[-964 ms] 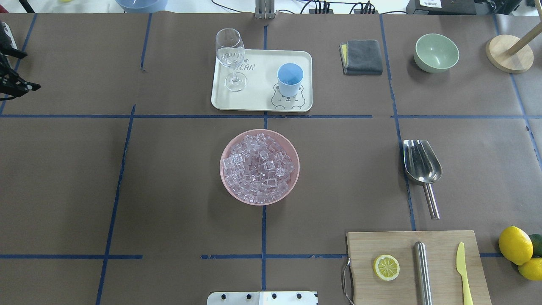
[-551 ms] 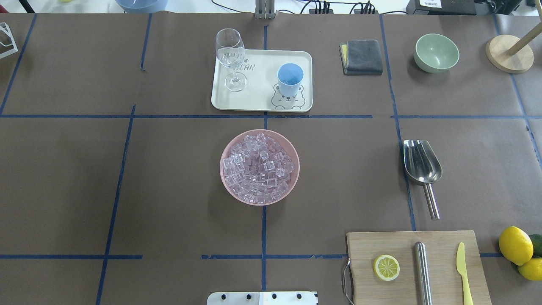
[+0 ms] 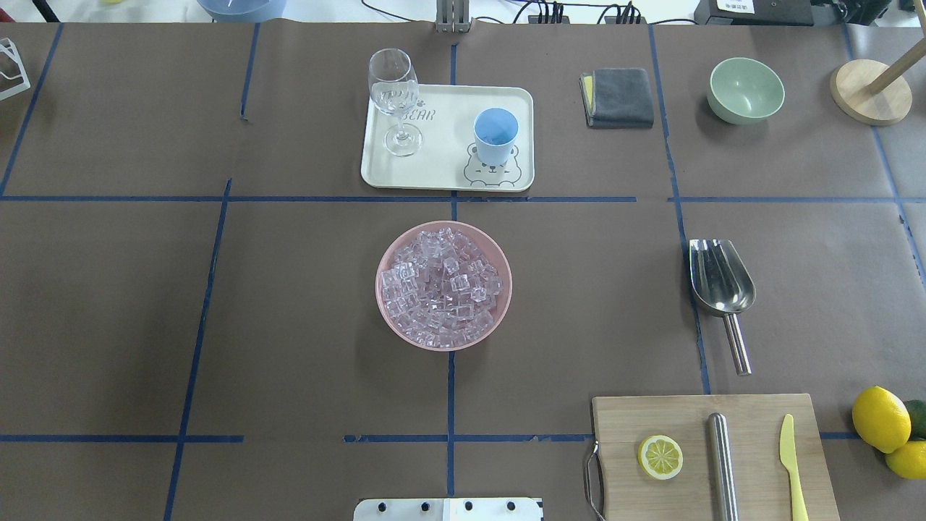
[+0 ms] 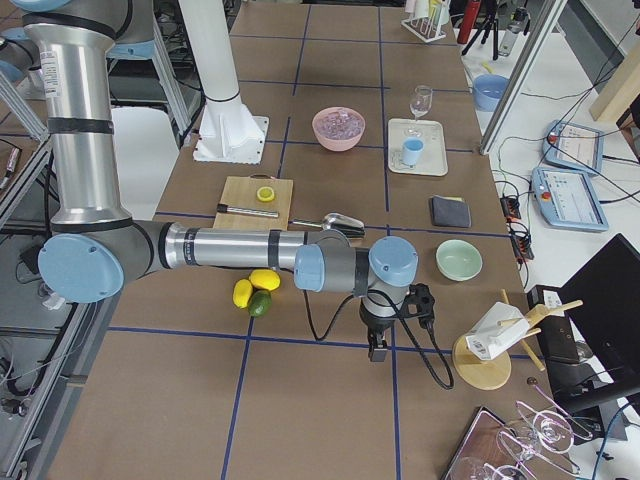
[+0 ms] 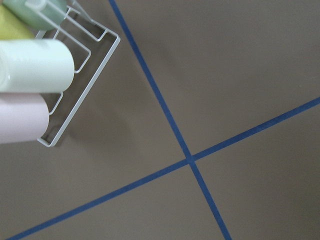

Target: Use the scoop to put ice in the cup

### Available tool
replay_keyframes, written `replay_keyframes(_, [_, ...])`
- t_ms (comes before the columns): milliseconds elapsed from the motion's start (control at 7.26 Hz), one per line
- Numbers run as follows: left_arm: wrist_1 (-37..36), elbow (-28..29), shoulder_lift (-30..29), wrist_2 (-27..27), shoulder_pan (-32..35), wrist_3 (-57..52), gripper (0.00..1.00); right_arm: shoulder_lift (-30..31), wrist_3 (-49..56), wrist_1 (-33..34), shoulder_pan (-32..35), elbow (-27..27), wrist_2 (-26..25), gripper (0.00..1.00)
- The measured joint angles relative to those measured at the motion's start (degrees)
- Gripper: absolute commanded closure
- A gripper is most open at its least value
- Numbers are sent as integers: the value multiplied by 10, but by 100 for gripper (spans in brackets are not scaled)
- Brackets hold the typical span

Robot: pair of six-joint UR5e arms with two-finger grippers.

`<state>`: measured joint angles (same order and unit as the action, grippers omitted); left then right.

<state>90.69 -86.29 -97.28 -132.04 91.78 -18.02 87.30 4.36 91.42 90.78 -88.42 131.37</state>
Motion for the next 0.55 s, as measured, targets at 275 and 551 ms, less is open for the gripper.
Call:
replay_keyframes(275, [-31,-31,12,-28,9,73,0,-1,0,0,0,-1,0,0])
replay_keyframes(551, [-33,-50,26,-44,12,99,0,-2,0,-1,0,-1,-1,0])
